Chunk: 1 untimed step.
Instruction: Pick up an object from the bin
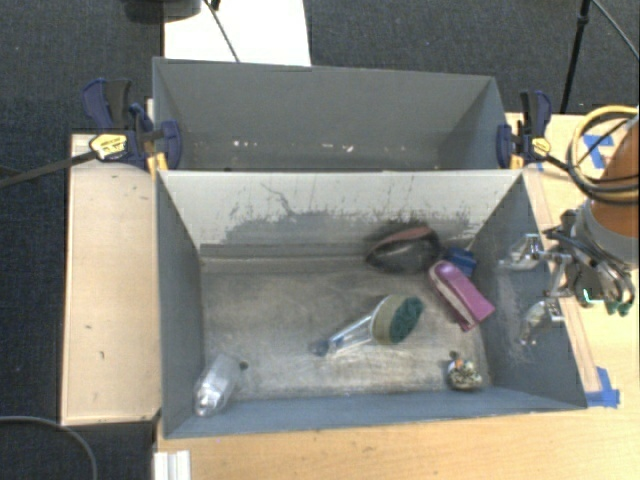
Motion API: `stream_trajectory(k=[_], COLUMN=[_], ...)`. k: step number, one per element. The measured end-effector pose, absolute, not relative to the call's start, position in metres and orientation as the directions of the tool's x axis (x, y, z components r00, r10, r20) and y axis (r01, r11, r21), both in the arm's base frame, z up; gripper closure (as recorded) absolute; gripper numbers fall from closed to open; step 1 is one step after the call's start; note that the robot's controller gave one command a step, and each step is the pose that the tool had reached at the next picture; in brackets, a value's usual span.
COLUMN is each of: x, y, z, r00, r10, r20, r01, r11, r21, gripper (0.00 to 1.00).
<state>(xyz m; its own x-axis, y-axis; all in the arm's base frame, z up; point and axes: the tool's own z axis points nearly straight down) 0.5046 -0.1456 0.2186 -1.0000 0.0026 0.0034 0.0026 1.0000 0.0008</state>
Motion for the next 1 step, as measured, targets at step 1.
stream_trajectory(k=[1], x=[0.5777], y=[-0.1102], z=[0.092], r00=[-0.999], r10=[-0.04], r20=[0.001], r01=[-0.04], r11=[0.999], r21=[0.001], gripper=[0.0])
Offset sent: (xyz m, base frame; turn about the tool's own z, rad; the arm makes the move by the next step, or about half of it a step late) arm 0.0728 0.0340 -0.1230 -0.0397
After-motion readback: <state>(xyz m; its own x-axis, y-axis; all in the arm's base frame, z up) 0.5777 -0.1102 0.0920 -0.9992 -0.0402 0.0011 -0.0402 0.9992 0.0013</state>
